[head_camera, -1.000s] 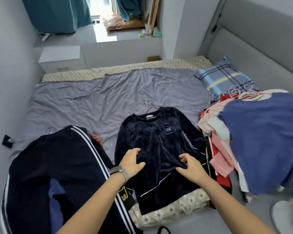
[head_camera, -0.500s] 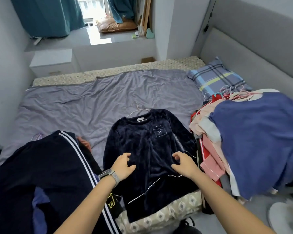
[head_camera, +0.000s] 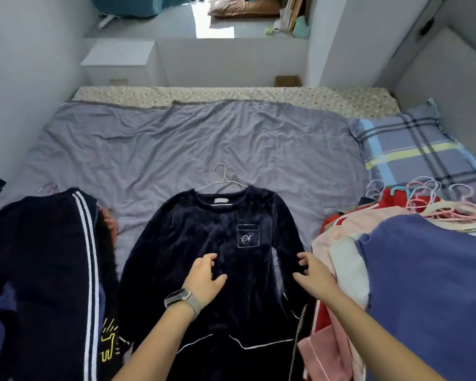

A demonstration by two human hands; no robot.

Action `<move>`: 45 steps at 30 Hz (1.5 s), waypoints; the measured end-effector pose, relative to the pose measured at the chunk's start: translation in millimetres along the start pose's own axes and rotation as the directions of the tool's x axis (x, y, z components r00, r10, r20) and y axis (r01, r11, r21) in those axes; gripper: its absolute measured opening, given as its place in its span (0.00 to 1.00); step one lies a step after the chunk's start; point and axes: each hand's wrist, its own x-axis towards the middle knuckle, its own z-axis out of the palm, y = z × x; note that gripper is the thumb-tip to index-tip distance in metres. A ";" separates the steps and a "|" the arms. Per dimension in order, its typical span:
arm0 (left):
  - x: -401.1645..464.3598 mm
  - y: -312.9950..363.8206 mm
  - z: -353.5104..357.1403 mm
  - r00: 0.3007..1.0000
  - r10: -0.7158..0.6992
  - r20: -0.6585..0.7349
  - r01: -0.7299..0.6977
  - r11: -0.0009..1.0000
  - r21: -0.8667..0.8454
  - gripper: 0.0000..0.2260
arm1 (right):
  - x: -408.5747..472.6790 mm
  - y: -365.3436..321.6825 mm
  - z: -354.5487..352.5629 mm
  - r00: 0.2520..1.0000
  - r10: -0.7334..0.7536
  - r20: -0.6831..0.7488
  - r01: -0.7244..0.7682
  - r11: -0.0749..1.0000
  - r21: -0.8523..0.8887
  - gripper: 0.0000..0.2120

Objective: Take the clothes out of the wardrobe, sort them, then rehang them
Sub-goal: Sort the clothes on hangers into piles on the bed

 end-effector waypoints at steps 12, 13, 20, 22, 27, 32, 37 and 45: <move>90.9 0.2 19.8 0.992 -0.100 -0.077 0.107 0.990 0.092 0.22 | 179.7 24.2 20.6 0.978 0.000 0.211 0.031 0.989 -0.144 0.23; 96.2 -5.3 18.7 0.990 -0.111 -0.084 0.119 0.988 0.101 0.22 | 191.8 25.0 25.6 0.976 0.005 0.217 0.030 0.987 -0.159 0.23; 128.9 -35.0 16.2 0.958 -0.271 -0.098 0.279 0.958 0.073 0.26 | 279.3 7.9 37.7 0.998 -0.036 0.052 0.050 0.954 -0.295 0.32; 135.3 -40.1 17.4 0.954 -0.278 -0.109 0.286 0.956 0.065 0.28 | 299.7 -3.0 36.7 0.996 -0.040 -0.077 0.008 0.926 -0.377 0.31; 141.6 -47.4 20.1 0.945 -0.252 -0.208 0.262 0.965 0.020 0.28 | 351.2 -21.1 35.5 0.964 -0.140 -0.228 0.068 0.953 -0.295 0.36; 143.2 -53.0 24.5 0.947 -0.282 -0.152 0.286 0.958 0.007 0.28 | 394.3 -35.4 44.7 0.994 -0.109 -0.018 0.096 0.930 -0.353 0.43; 138.1 -57.4 30.4 0.949 -0.294 -0.118 0.297 0.955 0.015 0.28 | 412.5 -41.1 58.8 0.991 -0.078 0.108 0.114 0.918 -0.379 0.41; 125.6 -60.9 39.3 0.961 -0.261 -0.097 0.265 0.964 0.035 0.23 | 336.1 -59.1 82.8 0.966 -0.258 -0.027 0.248 0.948 -0.200 0.17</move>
